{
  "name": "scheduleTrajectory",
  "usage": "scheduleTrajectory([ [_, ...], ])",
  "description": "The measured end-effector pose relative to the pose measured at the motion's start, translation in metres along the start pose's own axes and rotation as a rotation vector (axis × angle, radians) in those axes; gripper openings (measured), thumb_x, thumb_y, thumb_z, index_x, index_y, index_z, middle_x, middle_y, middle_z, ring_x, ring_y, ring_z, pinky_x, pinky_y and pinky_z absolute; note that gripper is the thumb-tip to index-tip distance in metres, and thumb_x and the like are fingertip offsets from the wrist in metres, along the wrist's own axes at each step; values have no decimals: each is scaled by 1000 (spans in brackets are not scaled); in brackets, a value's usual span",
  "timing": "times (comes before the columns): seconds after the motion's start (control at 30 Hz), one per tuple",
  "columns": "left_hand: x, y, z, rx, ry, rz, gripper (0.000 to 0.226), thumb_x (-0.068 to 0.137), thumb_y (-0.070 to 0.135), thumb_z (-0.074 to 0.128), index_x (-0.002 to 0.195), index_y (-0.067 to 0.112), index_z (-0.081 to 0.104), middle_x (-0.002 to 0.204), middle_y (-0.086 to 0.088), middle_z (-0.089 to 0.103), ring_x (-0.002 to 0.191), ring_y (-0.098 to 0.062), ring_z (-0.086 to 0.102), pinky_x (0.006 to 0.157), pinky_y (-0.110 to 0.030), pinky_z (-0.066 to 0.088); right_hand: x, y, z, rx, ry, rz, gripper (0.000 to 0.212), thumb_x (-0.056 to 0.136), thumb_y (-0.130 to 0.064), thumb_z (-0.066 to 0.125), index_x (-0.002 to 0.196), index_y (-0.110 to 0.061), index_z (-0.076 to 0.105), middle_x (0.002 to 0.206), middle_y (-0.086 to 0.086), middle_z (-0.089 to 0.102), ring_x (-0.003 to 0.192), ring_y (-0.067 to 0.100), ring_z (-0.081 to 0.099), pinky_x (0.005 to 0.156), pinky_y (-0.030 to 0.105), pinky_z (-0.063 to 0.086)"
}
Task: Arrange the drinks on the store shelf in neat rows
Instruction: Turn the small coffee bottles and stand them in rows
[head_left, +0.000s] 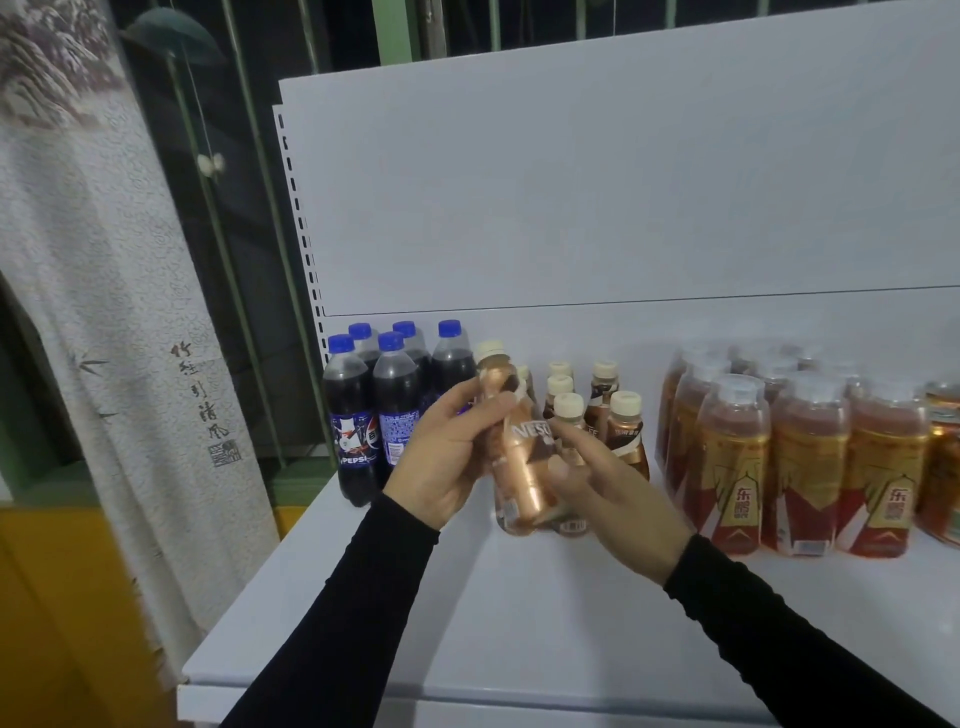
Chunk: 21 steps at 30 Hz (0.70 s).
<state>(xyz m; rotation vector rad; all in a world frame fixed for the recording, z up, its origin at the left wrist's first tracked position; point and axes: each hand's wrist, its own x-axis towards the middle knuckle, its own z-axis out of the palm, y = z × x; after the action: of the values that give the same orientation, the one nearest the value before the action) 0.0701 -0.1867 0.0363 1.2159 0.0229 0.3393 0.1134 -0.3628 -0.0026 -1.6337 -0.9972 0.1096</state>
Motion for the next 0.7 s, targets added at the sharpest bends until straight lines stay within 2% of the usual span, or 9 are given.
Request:
scheduleTrajectory([
  [0.1, -3, -5, 7, 118, -87, 80, 56, 79, 10, 73, 132, 14, 57, 99, -9, 75, 80, -20, 71, 67, -32, 56, 0, 8, -5, 5, 1, 73, 53, 78, -61, 65, 124, -39, 53, 108, -21, 72, 101, 1, 67, 81, 17, 54],
  [0.2, -6, -6, 14, 196, -155, 162, 44, 85, 4, 69, 127, 15, 61, 104, -6, 75, 88, -17, 72, 70, -26, 55, -3, 17, -9, -43, 29, 94, 61, 68, -64, 69, 122, -40, 54, 111, -22, 70, 105, 0, 66, 92, 26, 54],
  [0.3, -11, -1, 20, 318, -167, 281, 33, 87, 6, 69, 120, 8, 67, 97, -2, 75, 77, -3, 69, 65, -13, 50, -8, 29, -11, -46, 102, 98, 66, 71, -45, 81, 129, -33, 53, 110, -15, 71, 103, 5, 67, 93, 33, 55],
  [0.37, -14, -3, 22, 378, -178, 342, 32, 85, 0, 71, 114, 11, 68, 96, 4, 76, 82, -3, 70, 69, -13, 52, -11, 38, -13, -71, 130, 91, 70, 69, -40, 85, 130, -33, 52, 111, -13, 71, 104, 8, 67, 94, 36, 55],
  [0.47, -18, -11, 19, 474, -244, 402, 43, 77, -9, 76, 110, 16, 67, 101, 10, 76, 100, -8, 70, 88, -23, 53, -13, 47, -16, -54, 168, 86, 68, 68, -25, 89, 126, -26, 52, 112, -13, 70, 106, 7, 66, 94, 32, 54],
  [0.53, -20, -15, 18, 582, -292, 428, 45, 74, -8, 81, 109, 16, 68, 104, 8, 74, 104, -10, 69, 91, -24, 52, -13, 51, -19, -101, 206, 66, 66, 67, -16, 90, 120, -27, 51, 112, -20, 67, 106, 3, 64, 94, 26, 53],
  [0.7, -25, -15, 18, 676, -330, 429, 47, 73, -1, 84, 107, 27, 69, 110, 9, 73, 109, -9, 67, 96, -27, 53, -14, 57, -20, -189, 244, 33, 65, 67, -18, 89, 114, -36, 49, 112, -34, 59, 109, -2, 60, 88, 15, 50],
])
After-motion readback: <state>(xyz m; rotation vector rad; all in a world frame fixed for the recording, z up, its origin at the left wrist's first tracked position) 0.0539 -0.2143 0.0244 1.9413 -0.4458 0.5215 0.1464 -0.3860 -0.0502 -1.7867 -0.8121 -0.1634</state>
